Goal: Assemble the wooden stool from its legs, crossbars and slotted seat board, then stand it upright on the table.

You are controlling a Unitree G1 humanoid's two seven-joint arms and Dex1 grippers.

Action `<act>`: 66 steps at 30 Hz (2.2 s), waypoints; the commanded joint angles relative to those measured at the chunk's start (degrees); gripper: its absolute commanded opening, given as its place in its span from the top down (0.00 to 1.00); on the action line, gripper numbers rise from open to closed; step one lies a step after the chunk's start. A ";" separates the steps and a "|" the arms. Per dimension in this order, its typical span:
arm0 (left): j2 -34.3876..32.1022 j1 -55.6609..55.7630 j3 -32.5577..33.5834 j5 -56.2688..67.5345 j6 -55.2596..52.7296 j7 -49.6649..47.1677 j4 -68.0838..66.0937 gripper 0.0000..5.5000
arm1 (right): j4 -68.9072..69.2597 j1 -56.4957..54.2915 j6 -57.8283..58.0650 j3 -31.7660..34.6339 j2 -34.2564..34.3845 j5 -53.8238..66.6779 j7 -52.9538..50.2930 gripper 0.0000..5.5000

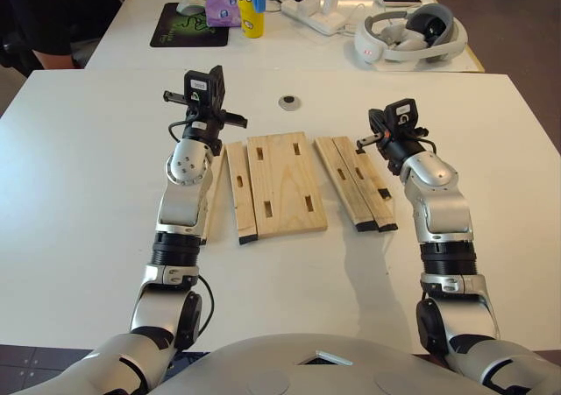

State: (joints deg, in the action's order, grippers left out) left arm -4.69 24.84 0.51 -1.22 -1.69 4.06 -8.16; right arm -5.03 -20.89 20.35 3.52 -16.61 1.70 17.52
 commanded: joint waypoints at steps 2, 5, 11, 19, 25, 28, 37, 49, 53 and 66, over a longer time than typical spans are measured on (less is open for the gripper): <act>0.02 0.20 -0.12 -0.29 0.43 -0.39 -0.36 1.00 | 0.11 -0.67 0.73 -0.06 0.07 1.24 0.66 1.00; 0.12 0.16 -0.25 -0.45 0.57 -0.57 -0.48 1.00 | 0.13 -0.54 0.78 0.12 0.00 1.83 0.61 0.97; 0.57 0.60 -0.38 -0.66 0.66 -1.54 -0.97 1.00 | -0.13 -1.04 0.69 0.16 -0.39 2.46 0.86 0.82; 0.79 -0.65 -0.12 -0.69 0.87 -2.57 -0.53 1.00 | -1.25 -1.12 1.29 -0.25 -2.53 1.74 2.41 0.62; 1.01 -2.09 0.00 -0.40 0.19 -2.90 0.94 1.00 | -5.73 -1.25 4.86 -0.14 -7.64 1.24 6.02 0.56; 0.99 -2.73 0.04 -0.36 -0.21 -2.80 1.49 1.00 | -8.63 -1.04 6.61 -0.43 -10.37 0.88 8.29 0.56; 0.95 -3.26 0.10 -0.28 -0.89 -2.52 2.81 1.00 | -8.30 1.64 8.61 -2.57 -14.31 2.75 17.52 0.56; 0.94 -3.50 0.15 -0.08 -1.51 -2.31 3.82 1.00 | -5.98 3.52 9.72 -4.31 -15.19 2.00 18.96 0.56; 0.86 -3.42 0.24 -0.11 -1.68 -2.26 3.78 1.00 | -6.13 3.59 9.93 -4.83 -15.31 1.68 19.23 0.56; 0.98 -3.48 0.41 -0.13 -1.53 -2.33 3.19 1.00 | -4.25 4.27 12.53 -5.02 -14.32 3.44 20.96 0.56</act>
State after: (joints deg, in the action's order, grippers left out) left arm -3.67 21.97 0.67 -1.65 -2.78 1.77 -4.86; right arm -10.67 -17.00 31.77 -1.01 -30.97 4.58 37.64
